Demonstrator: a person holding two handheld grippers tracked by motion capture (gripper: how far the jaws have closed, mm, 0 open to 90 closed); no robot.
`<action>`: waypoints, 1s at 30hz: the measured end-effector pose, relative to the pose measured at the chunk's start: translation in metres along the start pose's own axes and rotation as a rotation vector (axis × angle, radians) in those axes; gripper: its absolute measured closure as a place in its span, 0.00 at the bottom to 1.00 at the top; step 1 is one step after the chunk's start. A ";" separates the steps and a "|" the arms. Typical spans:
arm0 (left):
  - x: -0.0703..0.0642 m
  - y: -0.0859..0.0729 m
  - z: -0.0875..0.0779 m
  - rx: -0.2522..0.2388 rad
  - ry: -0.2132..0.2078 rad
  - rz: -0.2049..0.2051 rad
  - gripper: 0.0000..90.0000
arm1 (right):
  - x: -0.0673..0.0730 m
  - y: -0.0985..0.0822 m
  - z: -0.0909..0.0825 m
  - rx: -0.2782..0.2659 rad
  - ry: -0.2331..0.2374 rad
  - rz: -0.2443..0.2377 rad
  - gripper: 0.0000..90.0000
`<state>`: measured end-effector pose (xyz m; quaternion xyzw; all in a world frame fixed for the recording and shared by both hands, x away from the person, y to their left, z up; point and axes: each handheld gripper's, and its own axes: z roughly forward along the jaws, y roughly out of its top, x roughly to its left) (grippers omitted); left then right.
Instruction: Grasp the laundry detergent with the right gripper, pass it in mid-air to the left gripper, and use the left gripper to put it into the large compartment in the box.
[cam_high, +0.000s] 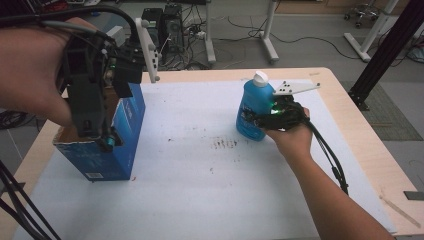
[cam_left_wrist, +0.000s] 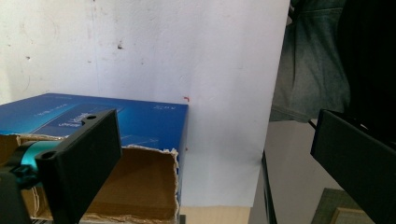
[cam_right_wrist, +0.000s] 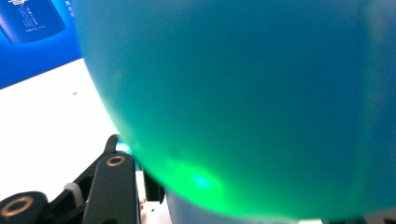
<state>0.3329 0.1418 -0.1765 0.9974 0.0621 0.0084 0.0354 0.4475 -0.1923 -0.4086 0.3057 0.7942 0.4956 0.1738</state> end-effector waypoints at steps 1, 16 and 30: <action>0.000 0.000 0.000 -0.003 0.000 0.001 0.02 | 0.001 0.000 0.000 0.001 -0.003 -0.006 0.50; -0.005 0.016 0.001 -0.009 -0.007 0.013 0.02 | 0.023 0.024 -0.031 -0.006 0.099 -0.107 0.50; -0.008 0.045 0.007 -0.023 -0.005 0.058 0.02 | 0.072 0.051 -0.047 0.031 0.331 -0.197 0.50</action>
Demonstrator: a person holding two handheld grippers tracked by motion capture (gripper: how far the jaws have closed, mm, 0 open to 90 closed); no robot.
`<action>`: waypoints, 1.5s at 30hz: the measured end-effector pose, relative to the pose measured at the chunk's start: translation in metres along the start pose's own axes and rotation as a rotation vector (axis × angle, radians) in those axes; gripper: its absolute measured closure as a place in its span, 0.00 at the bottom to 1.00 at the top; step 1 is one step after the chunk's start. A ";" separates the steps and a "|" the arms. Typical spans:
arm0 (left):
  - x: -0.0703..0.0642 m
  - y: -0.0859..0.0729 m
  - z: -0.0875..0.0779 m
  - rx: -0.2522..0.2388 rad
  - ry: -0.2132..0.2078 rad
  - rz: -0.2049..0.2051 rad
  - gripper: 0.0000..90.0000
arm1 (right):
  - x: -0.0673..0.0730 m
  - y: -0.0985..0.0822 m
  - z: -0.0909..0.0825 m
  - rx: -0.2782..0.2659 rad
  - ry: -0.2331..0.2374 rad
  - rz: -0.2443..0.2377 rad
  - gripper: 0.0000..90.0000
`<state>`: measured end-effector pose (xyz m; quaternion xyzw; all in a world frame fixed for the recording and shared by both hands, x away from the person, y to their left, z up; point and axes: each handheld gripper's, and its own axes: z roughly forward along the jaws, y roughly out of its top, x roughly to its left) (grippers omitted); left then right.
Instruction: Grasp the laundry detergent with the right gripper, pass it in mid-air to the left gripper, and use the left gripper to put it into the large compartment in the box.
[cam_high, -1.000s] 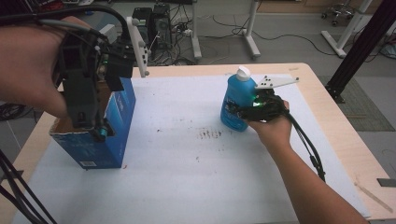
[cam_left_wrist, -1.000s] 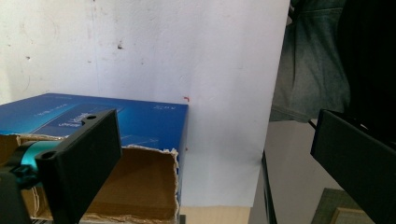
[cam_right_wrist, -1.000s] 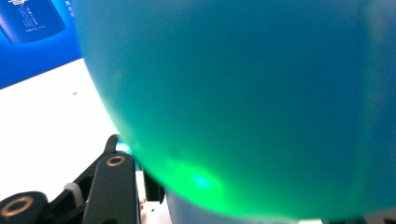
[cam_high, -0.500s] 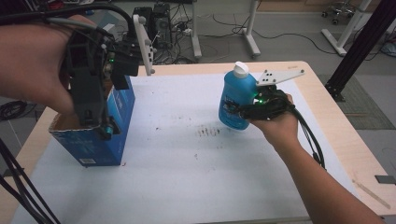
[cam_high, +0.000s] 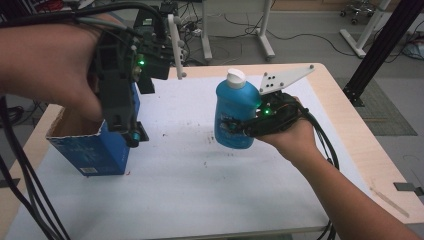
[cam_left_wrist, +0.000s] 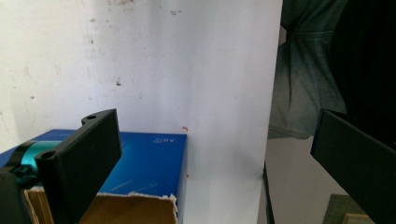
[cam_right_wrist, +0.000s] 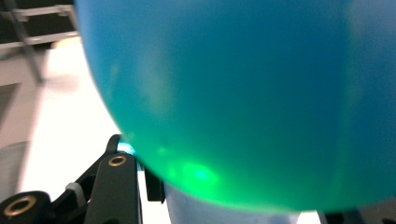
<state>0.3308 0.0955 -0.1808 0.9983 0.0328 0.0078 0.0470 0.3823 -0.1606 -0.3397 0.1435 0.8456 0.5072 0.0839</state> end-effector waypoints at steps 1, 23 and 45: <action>0.000 0.002 0.002 -0.003 -0.003 0.008 0.02 | 0.004 0.002 0.001 0.002 0.023 -0.002 0.50; 0.000 0.026 0.019 -0.012 -0.014 0.031 0.02 | 0.055 0.021 0.035 0.062 0.302 -0.109 0.51; -0.004 0.032 0.026 0.008 -0.023 0.011 0.02 | 0.073 0.053 0.066 0.040 0.401 -0.116 0.51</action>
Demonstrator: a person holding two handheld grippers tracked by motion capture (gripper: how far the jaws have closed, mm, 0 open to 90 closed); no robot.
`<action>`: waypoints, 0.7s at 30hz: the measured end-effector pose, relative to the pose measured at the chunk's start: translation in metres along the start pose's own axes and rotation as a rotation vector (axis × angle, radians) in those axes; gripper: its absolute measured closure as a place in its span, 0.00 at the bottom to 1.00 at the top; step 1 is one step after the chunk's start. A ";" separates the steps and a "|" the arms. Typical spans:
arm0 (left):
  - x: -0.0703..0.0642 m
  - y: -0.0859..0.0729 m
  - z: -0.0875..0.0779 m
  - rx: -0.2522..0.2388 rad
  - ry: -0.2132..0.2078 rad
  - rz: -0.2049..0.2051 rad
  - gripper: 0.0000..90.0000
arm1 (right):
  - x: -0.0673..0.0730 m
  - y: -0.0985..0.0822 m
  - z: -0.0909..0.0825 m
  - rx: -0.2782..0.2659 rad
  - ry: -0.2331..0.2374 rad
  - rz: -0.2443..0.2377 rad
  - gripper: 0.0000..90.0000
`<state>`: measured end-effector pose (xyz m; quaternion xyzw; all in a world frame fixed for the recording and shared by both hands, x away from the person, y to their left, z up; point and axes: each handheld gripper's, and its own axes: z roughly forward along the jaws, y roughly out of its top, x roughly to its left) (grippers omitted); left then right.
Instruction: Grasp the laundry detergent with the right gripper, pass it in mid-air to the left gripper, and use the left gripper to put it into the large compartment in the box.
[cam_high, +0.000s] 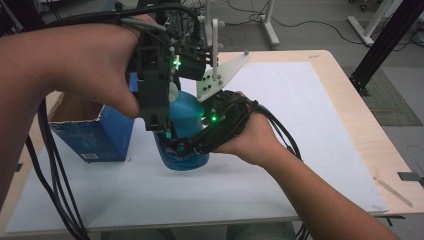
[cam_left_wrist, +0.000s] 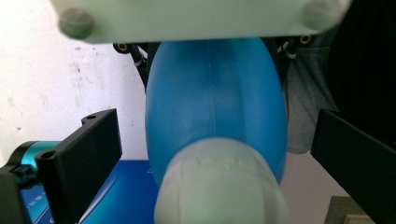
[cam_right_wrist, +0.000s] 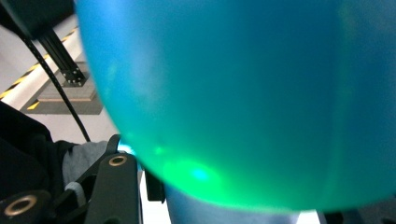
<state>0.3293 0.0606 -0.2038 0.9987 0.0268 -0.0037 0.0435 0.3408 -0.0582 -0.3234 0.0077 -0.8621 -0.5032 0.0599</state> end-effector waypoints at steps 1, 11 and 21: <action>0.000 0.000 0.000 -0.001 -0.001 0.000 0.02 | 0.000 0.001 0.001 -0.004 0.004 0.002 0.51; 0.001 -0.002 0.000 0.013 0.013 0.002 0.10 | -0.001 0.002 0.004 -0.019 0.007 -0.007 0.51; -0.001 0.002 0.003 0.029 0.012 0.008 0.16 | -0.002 0.003 0.001 -0.031 -0.003 -0.018 0.51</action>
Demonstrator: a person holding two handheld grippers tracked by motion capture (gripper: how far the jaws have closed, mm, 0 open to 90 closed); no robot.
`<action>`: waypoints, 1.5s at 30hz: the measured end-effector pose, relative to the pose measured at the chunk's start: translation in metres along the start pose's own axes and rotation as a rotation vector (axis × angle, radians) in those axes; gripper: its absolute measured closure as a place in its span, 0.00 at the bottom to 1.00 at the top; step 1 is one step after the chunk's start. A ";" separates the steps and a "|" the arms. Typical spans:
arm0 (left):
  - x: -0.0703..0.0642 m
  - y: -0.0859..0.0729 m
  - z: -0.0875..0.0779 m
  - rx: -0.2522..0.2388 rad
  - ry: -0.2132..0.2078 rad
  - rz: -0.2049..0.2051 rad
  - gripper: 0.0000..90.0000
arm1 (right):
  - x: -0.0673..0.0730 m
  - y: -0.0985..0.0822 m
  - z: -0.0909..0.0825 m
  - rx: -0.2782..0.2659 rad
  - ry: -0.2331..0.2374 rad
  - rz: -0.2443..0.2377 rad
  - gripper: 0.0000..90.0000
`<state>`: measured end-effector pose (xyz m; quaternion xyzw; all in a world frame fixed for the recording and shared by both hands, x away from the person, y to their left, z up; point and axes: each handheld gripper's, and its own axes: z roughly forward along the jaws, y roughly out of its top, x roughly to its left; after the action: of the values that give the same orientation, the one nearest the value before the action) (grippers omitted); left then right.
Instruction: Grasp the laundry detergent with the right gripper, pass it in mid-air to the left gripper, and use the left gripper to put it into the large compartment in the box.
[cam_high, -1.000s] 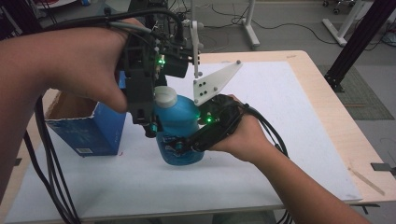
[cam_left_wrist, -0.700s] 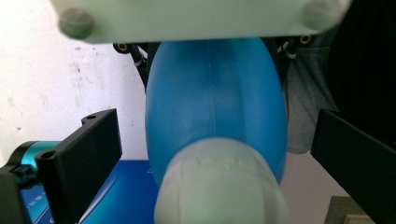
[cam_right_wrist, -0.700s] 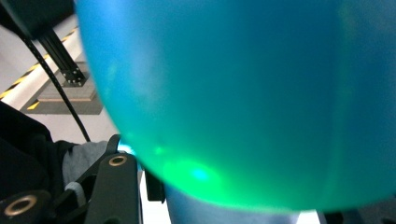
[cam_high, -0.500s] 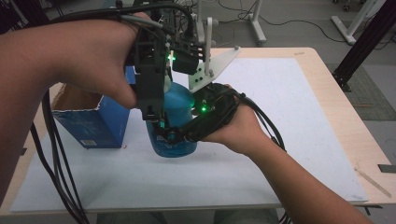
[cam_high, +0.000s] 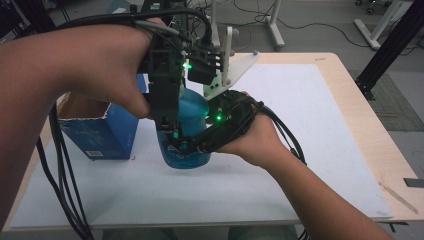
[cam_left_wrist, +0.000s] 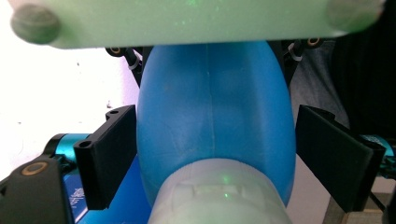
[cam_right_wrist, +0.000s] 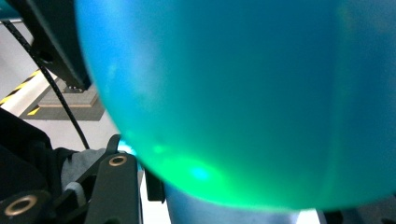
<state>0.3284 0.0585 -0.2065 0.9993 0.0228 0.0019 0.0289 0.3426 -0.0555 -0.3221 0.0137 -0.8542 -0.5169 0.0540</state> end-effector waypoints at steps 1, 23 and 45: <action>0.000 0.000 0.000 0.003 0.003 -0.002 0.17 | 0.000 0.000 0.000 -0.002 -0.002 -0.004 0.51; 0.000 0.006 0.001 0.031 0.005 0.009 0.30 | 0.003 0.001 0.000 -0.007 0.003 -0.001 0.51; 0.002 0.006 0.002 0.042 0.000 0.007 0.42 | 0.002 0.001 -0.002 -0.008 -0.004 -0.001 0.51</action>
<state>0.3306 0.0524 -0.2083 0.9998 0.0194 0.0013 0.0079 0.3403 -0.0569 -0.3204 0.0130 -0.8523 -0.5204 0.0521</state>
